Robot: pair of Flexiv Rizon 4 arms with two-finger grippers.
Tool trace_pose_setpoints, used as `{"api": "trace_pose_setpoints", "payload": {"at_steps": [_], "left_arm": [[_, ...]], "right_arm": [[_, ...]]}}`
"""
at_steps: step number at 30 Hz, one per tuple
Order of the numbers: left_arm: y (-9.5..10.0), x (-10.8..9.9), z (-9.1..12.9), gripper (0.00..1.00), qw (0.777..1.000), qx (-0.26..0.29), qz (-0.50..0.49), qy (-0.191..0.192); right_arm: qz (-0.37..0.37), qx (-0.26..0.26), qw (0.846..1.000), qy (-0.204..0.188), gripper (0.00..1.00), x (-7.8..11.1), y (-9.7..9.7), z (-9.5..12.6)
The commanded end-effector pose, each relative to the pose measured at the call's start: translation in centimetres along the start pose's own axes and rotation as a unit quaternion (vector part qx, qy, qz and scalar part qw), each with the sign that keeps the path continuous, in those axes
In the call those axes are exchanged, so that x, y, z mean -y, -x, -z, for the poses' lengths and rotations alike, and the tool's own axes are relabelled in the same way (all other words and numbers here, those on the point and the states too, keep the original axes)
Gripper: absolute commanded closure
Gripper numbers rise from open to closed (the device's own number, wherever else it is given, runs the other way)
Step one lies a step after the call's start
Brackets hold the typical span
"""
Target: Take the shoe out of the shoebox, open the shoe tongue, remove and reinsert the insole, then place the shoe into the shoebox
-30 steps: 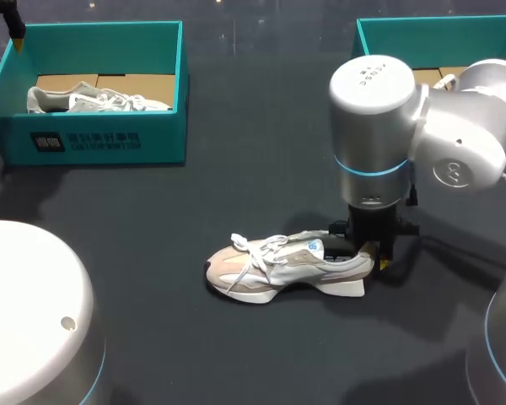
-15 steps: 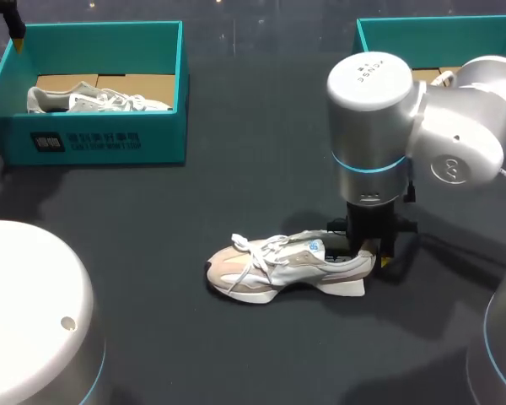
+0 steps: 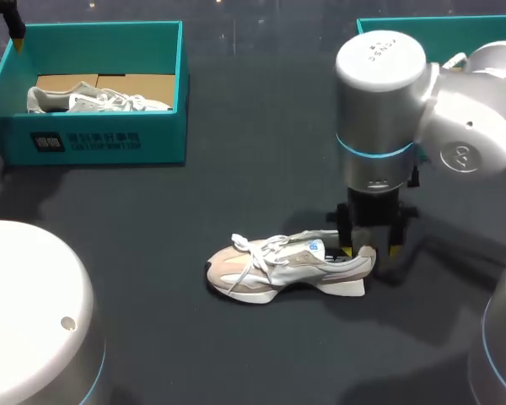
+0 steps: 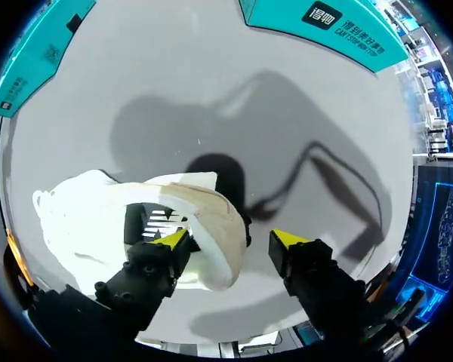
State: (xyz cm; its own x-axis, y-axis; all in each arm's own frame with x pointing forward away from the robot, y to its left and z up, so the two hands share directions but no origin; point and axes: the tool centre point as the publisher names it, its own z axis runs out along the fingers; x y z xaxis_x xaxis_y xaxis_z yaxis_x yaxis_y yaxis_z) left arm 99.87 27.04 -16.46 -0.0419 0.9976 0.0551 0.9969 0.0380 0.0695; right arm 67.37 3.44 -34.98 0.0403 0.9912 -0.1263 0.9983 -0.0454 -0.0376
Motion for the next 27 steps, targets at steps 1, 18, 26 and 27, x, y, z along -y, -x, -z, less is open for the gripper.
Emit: {"api": "trace_pose_setpoints", "payload": {"at_steps": [1,18,26,27], "left_arm": [[-0.1,0.0,0.1,0.00,1.000,-0.001,-0.001,0.000],[-0.1,0.0,0.1,0.00,1.000,-0.001,-0.001,0.000],[-0.1,0.0,0.1,0.00,1.000,-0.001,-0.001,0.000],[-0.1,0.0,0.1,0.00,1.000,-0.001,-0.001,0.000]], "right_arm": [[0.032,-0.024,0.999,0.004,0.00,0.2,1.7,2.4],[0.294,-0.237,0.922,0.083,0.00,0.3,4.2,6.5],[0.340,-0.289,0.881,0.156,0.00,0.9,5.5,6.7],[0.352,-0.297,0.870,0.176,0.00,1.1,5.9,6.7]]}}
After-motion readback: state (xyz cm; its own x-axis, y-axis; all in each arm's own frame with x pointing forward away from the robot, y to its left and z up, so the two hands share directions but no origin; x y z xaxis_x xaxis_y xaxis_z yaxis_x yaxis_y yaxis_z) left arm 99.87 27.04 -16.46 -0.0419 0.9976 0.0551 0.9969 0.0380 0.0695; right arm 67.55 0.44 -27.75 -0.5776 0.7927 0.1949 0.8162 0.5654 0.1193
